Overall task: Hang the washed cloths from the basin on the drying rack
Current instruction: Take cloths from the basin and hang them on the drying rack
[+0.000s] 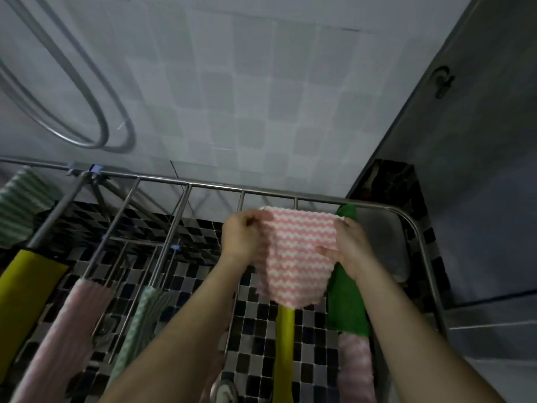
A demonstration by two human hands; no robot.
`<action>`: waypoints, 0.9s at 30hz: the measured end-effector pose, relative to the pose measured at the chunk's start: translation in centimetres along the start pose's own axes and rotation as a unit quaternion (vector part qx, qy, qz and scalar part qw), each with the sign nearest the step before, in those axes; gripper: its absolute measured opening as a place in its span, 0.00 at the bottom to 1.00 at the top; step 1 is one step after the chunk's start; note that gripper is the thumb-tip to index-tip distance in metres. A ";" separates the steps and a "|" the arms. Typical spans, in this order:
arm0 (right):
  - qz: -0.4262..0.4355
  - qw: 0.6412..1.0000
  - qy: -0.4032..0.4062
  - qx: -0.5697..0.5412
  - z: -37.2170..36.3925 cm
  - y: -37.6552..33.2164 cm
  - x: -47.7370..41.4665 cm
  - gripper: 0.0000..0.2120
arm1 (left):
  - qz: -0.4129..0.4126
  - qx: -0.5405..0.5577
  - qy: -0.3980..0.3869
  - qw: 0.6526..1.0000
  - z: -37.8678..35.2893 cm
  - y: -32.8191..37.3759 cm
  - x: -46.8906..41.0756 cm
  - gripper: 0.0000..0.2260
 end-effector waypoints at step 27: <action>0.132 0.942 0.012 0.309 -4.7 -2.6 -1.8 0.16 | -0.082 -0.297 -0.153 0.939 -5.9 -2.6 7.6 0.29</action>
Point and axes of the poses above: each hand's wrist, its own x-axis away from the middle knuckle, its own z-axis out of the back of the hand, y = z × x, the point moved 9 cm from there along -x, towards the middle knuckle, and after that the axes turned 5 degrees about -y, right-handed, at the moved point
